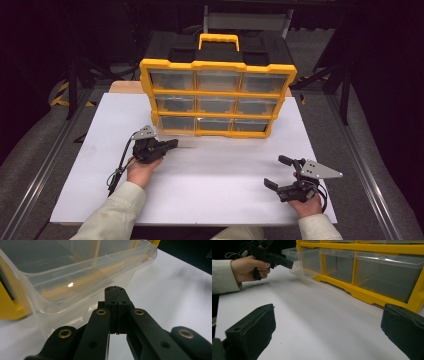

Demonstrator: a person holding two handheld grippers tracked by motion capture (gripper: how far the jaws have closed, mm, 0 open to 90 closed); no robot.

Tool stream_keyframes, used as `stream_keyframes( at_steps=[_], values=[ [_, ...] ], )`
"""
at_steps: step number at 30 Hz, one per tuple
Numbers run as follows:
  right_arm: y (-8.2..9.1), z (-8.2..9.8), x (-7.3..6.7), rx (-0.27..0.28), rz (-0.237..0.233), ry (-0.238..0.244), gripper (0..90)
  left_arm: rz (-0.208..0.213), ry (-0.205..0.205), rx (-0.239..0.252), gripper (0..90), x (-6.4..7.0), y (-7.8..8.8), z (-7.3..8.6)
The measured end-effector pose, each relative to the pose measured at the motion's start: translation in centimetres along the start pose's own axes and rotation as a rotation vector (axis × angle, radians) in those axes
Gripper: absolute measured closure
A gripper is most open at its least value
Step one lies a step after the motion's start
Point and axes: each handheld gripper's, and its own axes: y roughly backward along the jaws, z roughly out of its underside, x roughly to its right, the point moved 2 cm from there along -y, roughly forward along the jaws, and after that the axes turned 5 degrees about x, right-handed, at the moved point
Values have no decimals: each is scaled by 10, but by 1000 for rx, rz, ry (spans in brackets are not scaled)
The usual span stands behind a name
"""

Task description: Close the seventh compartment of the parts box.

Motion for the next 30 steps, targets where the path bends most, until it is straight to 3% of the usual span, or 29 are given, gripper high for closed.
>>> stream_keyframes(
  at_steps=[7,17,30],
  values=[
    [-1,0,0,-3,-3,-3,3,-24,49,32,895,-11,-5,1],
    [0,1,1,-2,-3,-7,3,-73,52,46,896,-18,-15,-3],
    [-1,1,2,-3,-8,-15,3,-85,85,81,895,-27,-24,-3]
  ],
)
